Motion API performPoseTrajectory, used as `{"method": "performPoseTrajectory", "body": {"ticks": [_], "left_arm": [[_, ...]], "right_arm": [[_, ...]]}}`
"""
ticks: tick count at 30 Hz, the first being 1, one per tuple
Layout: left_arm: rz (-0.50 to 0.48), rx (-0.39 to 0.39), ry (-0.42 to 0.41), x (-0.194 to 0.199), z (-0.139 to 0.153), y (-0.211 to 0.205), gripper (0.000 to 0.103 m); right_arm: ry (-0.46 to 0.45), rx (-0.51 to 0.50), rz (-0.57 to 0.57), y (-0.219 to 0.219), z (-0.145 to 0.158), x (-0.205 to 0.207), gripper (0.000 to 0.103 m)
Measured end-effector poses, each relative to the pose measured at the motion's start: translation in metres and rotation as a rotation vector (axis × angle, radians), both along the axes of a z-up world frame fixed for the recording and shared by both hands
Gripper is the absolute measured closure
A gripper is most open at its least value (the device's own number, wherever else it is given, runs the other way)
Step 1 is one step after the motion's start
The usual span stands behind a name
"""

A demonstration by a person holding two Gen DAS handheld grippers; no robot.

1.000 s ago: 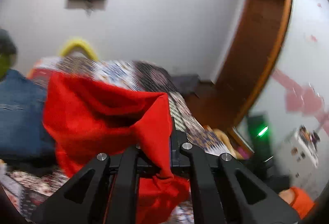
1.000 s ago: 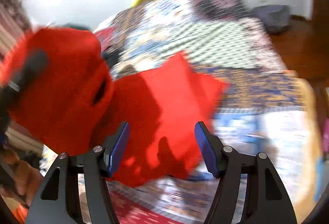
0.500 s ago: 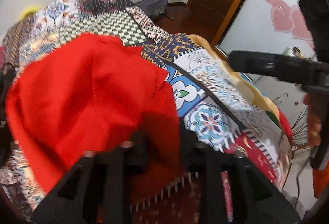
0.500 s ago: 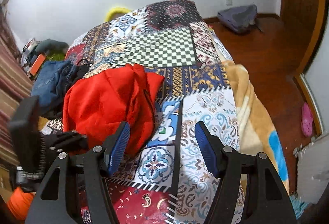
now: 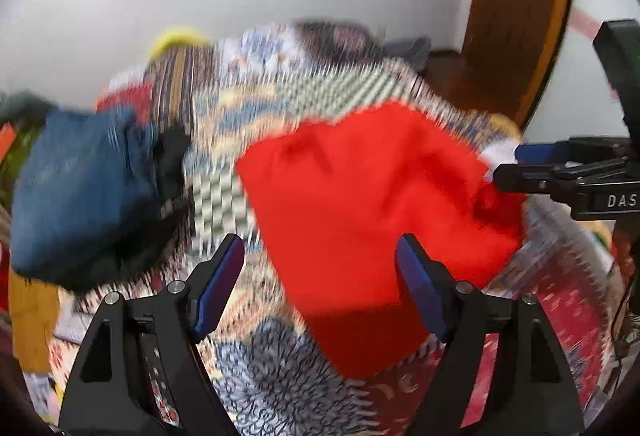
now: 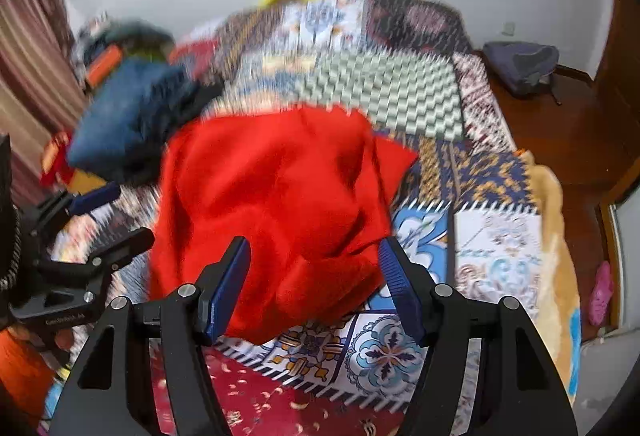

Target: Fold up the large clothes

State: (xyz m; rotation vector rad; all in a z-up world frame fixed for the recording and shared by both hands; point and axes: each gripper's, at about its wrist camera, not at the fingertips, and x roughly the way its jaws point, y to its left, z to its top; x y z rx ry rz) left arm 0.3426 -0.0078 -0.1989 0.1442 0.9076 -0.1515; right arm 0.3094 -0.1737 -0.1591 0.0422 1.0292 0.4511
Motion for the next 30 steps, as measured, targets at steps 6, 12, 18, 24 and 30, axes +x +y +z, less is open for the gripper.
{"method": "performPoseTrajectory", "body": {"ticks": [6, 12, 18, 24, 30], "left_arm": [[0.065, -0.086, 0.065, 0.000, -0.046, 0.020, 0.016], [0.114, -0.074, 0.022, -0.012, -0.046, 0.033, 0.014], [0.132, -0.039, 0.007, -0.021, -0.035, 0.042, 0.015], [0.150, -0.028, -0.065, -0.003, -0.008, 0.048, 0.015], [0.128, -0.082, -0.126, 0.030, 0.012, 0.039, 0.015]], "right_arm": [[0.066, -0.155, 0.053, -0.006, -0.044, -0.003, 0.040], [0.046, -0.219, -0.056, -0.046, -0.037, -0.006, 0.036], [-0.026, -0.157, -0.066, -0.047, -0.004, -0.011, 0.036], [-0.084, -0.040, 0.004, -0.010, 0.021, 0.006, 0.036], [-0.056, -0.054, 0.073, 0.030, 0.002, 0.042, 0.036]]}}
